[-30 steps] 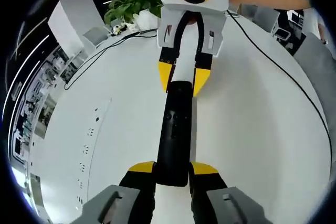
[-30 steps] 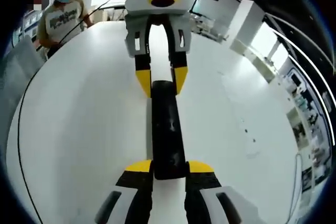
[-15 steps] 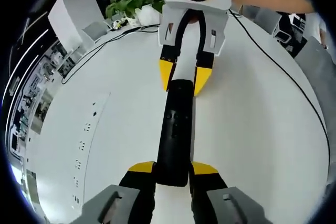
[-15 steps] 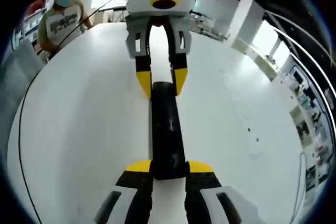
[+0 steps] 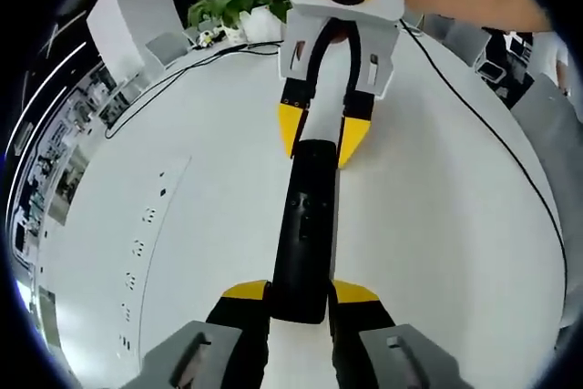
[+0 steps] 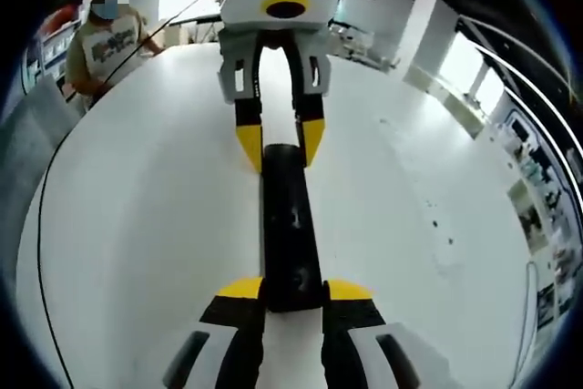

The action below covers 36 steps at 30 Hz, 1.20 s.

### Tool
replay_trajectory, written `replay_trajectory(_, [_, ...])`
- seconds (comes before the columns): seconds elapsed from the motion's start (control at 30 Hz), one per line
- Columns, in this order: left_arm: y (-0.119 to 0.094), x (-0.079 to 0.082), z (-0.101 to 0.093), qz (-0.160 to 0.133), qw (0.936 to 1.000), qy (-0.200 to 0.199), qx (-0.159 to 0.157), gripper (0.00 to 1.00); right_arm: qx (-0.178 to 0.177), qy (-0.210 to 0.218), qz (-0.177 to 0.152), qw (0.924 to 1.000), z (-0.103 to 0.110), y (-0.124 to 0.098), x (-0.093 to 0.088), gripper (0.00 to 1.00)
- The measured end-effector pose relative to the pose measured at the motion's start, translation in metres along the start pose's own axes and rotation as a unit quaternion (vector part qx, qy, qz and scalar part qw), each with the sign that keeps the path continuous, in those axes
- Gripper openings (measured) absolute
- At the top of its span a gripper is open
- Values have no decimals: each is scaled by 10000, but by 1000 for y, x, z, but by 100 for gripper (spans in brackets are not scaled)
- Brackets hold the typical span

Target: Press the specified remote control buttons in sequence, fully releasing each button before pressing the next.

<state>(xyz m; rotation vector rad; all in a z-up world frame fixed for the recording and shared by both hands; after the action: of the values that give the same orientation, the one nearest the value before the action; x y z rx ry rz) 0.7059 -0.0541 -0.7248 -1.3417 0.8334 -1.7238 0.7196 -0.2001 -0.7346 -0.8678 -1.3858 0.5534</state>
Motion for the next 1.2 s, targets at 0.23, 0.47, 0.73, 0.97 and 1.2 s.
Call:
replay_trajectory(0.23, [2, -3, 7, -40, 10000, -63, -44, 24, 42, -14, 42, 10000, -4, 2, 0, 21])
replay_trajectory(0.47, [3, -7, 14, -64, 10000, -35, -27, 25, 46, -131, 0, 9999, -3, 2, 0, 21])
replay_trajectory(0.73, [0, -5, 9, -130, 9999, 41, 98, 29, 10, -133, -138, 9998, 5, -2, 1, 25])
replay_trajectory(0.97, [-1, -5, 9, -239, 9995, -8, 209, 36, -94, 17, -376, 9992, 5, -3, 0, 35])
replay_trajectory(1.2, [1, -5, 6, -471, 9982, -187, 308, 40, -158, 213, -602, 9978, 9, -8, -1, 39])
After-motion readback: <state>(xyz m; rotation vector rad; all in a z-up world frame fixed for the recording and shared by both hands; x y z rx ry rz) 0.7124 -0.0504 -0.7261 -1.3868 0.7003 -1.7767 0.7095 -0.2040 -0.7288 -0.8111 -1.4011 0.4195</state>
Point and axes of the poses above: the point that each gripper's makers call its tool centre point, and the gripper's own axes: y roughly forward along the fingers, z roughly to its left, x roughly out of its top, the point moved 6 cm from there along -y, roughly backward along the fingers, and after that the axes turned 12 degrees about y, right-handed, at the moved point
